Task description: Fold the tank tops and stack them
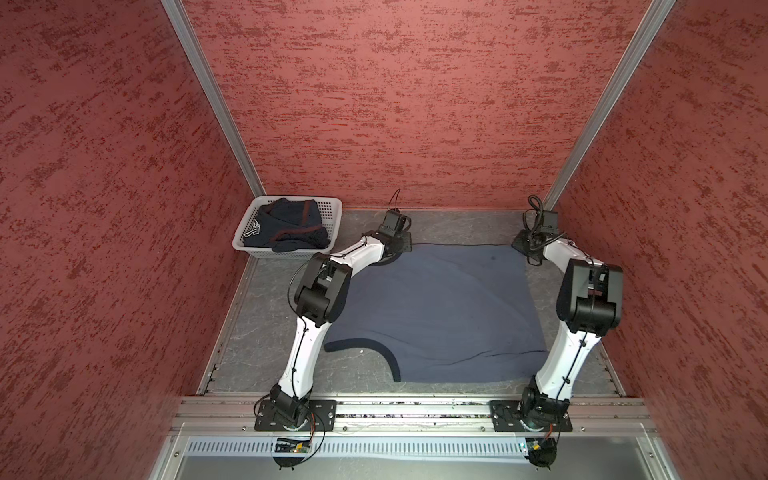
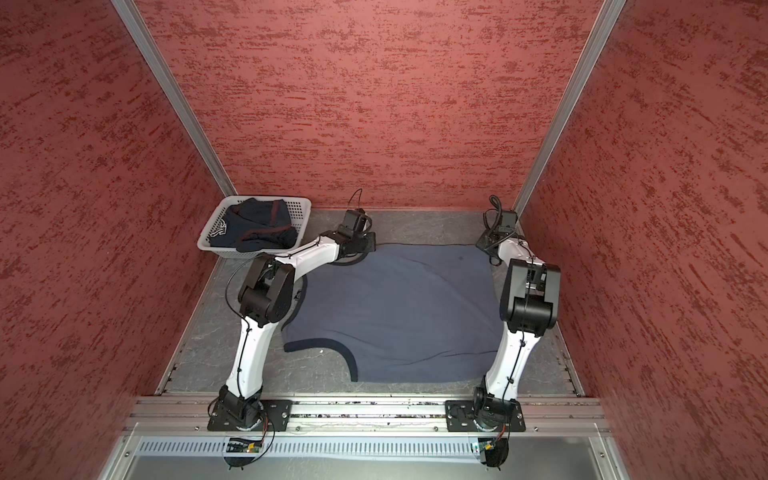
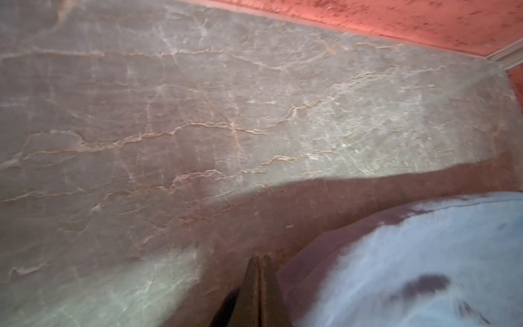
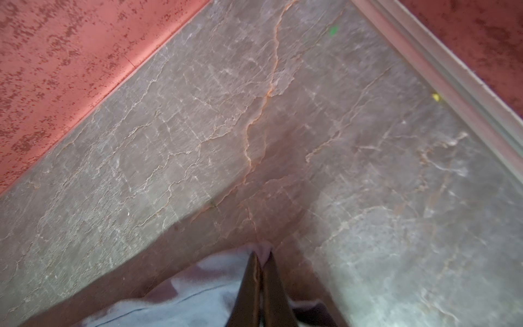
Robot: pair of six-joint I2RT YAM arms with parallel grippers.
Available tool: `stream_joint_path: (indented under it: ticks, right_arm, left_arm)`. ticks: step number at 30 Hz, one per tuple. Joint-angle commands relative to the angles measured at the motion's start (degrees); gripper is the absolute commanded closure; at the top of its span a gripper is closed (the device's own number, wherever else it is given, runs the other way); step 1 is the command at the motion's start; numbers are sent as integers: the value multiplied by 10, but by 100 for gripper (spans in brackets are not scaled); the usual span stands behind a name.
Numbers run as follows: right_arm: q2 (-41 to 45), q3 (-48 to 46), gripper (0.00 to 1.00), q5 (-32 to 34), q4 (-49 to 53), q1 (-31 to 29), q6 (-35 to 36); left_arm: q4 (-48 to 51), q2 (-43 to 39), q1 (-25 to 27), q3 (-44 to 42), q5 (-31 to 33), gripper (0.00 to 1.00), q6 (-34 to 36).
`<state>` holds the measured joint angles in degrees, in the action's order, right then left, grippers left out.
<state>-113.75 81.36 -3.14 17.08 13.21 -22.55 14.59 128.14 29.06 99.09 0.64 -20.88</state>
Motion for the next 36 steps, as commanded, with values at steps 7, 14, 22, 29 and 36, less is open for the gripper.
stream_joint_path:
  ticks: [7, 14, 22, 29, 36]
  right_arm:
    - [85, -82, 97, -16, -76, 26, -27]
    - [143, -155, 97, -21, -106, 31, -41]
    - [216, -240, 97, -1, -126, 34, -65]
    - [277, -306, 97, 37, -124, 38, -84]
    - [331, -364, 96, 60, -121, 48, -100]
  left_arm:
    - [-136, -84, 14, -123, 22, 100, 34]
    - [-199, -133, 28, -209, 32, 100, 44]
    - [-244, -181, 40, -288, 37, 100, 42]
    - [-267, -211, 59, -344, 47, 100, 46]
    - [-291, -240, 80, -402, 55, 100, 42]
